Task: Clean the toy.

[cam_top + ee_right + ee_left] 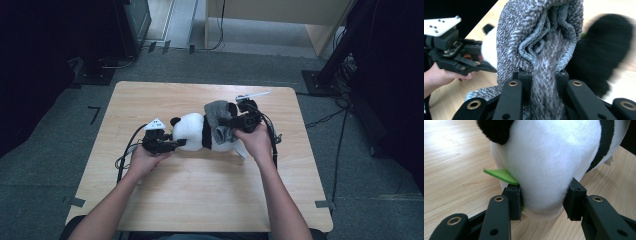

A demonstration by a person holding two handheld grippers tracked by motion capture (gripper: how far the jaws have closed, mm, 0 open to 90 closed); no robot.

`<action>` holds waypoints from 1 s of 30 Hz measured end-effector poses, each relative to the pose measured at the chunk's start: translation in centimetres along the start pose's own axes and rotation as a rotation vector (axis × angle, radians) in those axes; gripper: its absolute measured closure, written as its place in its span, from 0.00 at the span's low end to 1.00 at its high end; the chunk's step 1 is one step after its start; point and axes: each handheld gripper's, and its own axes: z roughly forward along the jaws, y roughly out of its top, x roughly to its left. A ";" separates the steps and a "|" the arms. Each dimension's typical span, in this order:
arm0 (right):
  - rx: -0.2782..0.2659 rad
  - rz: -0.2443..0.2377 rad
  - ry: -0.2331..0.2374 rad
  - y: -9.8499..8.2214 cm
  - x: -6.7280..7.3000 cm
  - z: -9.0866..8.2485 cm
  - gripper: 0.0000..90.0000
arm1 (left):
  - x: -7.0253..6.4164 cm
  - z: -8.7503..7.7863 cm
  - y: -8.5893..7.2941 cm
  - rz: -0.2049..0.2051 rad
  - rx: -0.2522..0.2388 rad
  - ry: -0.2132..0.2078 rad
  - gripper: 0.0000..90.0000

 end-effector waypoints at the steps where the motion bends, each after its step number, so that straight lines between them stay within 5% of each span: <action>1: -0.007 0.013 -0.004 -0.2 -0.5 -0.5 0.84 | 0.0 0.0 0.0 0.002 0.001 0.000 0.63; 8: -0.036 0.086 -0.042 -1.9 -3.8 -2.3 0.83 | 0.1 0.1 0.0 0.000 0.001 -0.002 0.64; 17: -0.053 0.118 -0.062 -3.9 -6.2 -1.5 0.84 | 0.2 0.0 0.1 -0.022 -0.001 -0.018 0.66; 20: -0.077 0.133 -0.013 -4.7 -7.1 -1.1 0.84 | 0.2 0.0 0.2 -0.042 -0.002 -0.043 0.71; 22: -0.085 0.144 0.035 -4.9 -7.2 -1.2 0.84 | 0.2 -0.2 0.4 -0.065 0.009 -0.068 0.73; 25: -0.061 0.122 0.039 -4.5 -6.4 -1.8 0.84 | -0.3 -1.3 1.1 -0.102 0.031 -0.115 0.73; 30: -0.021 0.074 -0.006 -4.1 -4.8 -2.9 0.84 | -0.9 -1.9 0.8 -0.070 0.063 -0.070 0.70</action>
